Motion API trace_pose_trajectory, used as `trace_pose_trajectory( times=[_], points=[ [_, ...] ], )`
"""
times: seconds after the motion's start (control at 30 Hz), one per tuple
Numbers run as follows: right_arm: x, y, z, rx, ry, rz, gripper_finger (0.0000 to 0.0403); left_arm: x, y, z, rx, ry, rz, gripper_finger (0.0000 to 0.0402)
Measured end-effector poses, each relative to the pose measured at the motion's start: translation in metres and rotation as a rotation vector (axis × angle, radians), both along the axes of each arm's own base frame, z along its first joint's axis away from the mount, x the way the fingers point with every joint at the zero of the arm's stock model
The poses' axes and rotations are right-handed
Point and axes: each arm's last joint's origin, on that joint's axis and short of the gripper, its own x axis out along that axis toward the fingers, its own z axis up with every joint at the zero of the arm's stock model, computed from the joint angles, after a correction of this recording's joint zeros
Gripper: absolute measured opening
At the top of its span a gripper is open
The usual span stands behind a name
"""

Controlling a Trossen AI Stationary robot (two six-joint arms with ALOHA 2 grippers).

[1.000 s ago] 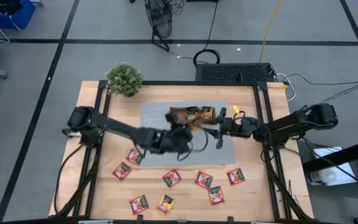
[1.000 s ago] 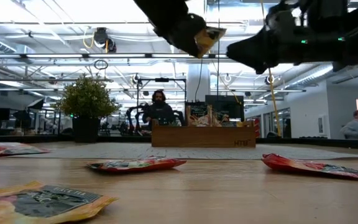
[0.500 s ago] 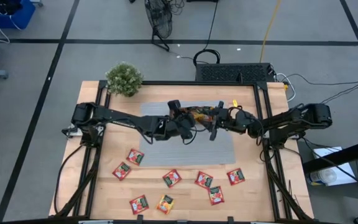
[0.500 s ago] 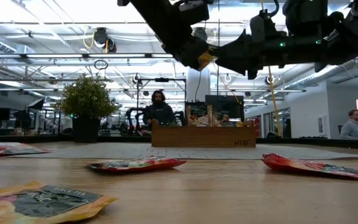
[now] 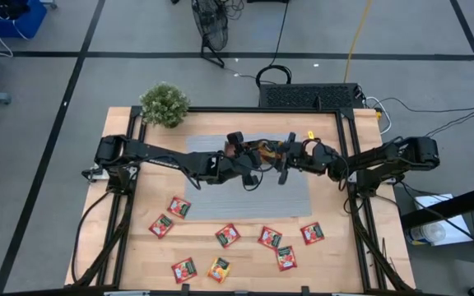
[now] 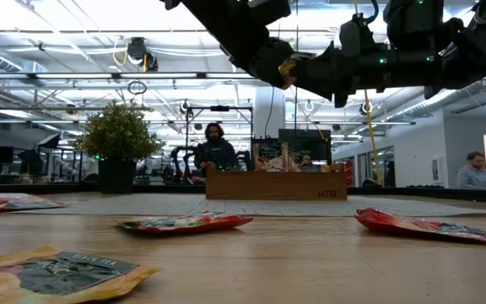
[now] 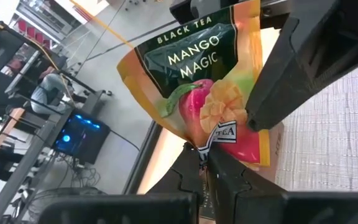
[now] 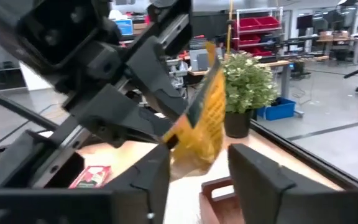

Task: Pick & Place Tea
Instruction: Put the yellow tea bag into the right section of the wooden organizer

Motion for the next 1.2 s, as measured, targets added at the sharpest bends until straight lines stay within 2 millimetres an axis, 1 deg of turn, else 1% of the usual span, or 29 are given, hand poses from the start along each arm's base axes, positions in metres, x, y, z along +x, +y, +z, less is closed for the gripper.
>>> trace_pose_trajectory(
  times=[0.1,0.2,0.23,0.37,0.43,0.7,0.83,0.93,1.07,1.2],
  points=[
    [0.0,0.0,0.0,-0.028,0.01,0.002,0.0093,0.0,0.0,0.0,0.0,0.001,-0.001,0.0013],
    [0.0,0.0,-0.001,-0.074,0.025,-0.004,0.0023,0.0,0.0,0.0,-0.004,0.002,-0.002,0.0013],
    [0.0,0.0,-0.001,-0.093,0.03,-0.007,0.0013,0.0,0.0,0.0,-0.004,0.002,-0.002,0.0013],
    [0.0,0.0,-0.002,-0.098,0.044,-0.007,0.0004,-0.001,-0.001,-0.002,-0.011,0.013,-0.001,0.0013],
    [-0.001,0.0,-0.002,-0.096,0.063,-0.003,0.0003,-0.001,-0.001,-0.002,-0.018,0.017,-0.001,0.0021],
    [-0.002,0.001,-0.003,-0.084,0.096,-0.007,0.0001,-0.002,-0.001,-0.002,-0.022,0.01,0.013,0.0087],
    [-0.003,0.001,-0.004,-0.083,0.106,-0.007,0.0001,-0.001,0.0,-0.001,-0.075,-0.05,0.041,0.0113],
    [-0.003,0.0,-0.009,-0.093,0.16,-0.042,0.0001,-0.001,0.0,-0.001,-0.088,-0.062,0.048,0.0141],
    [-0.006,-0.006,-0.02,-0.103,0.283,-0.139,0.0001,-0.006,0.0,0.001,-0.101,-0.026,0.046,0.0194],
    [-0.013,-0.012,-0.023,-0.087,0.37,-0.165,0.0001,-0.017,-0.001,0.012,-0.173,0.002,-0.003,0.0239]
  ],
)
